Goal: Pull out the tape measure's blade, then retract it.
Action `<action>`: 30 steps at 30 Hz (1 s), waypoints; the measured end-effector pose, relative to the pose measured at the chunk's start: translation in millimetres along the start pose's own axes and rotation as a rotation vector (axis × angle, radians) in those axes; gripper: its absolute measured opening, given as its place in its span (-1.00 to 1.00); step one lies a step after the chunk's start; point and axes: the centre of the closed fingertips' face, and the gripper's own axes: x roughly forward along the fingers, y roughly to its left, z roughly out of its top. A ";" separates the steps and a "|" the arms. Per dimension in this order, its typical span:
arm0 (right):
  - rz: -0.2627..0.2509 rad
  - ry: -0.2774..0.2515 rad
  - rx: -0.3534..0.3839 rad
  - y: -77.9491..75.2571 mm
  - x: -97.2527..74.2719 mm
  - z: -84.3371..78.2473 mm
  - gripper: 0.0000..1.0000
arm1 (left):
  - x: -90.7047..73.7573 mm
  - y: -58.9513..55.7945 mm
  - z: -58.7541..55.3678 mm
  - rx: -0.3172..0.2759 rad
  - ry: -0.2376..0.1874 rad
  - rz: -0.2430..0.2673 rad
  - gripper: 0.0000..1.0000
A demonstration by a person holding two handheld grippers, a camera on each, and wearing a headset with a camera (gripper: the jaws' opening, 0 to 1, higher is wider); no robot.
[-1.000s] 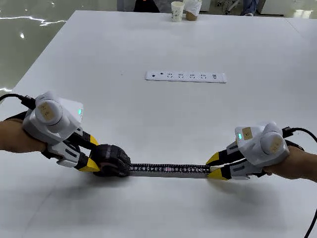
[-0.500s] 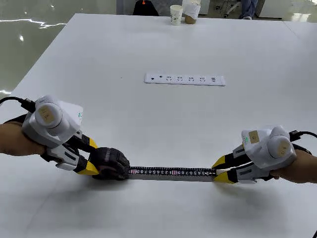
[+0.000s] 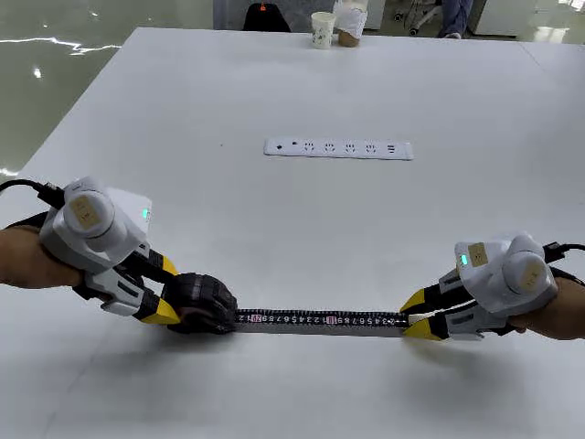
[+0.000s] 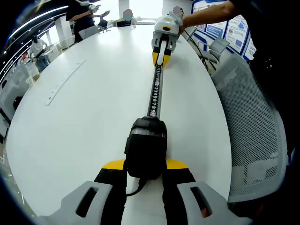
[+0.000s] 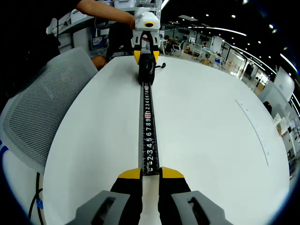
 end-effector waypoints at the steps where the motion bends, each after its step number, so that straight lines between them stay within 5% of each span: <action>1: 0.000 0.000 0.001 0.1 0.0 -0.1 -0.84 | 0.1 -0.1 0.1 0.000 0.001 0.000 -0.55; 30: 0.016 0.073 -0.014 -0.6 1.3 0.9 -0.76 | 2.1 -0.4 2.1 0.035 0.045 0.000 -0.51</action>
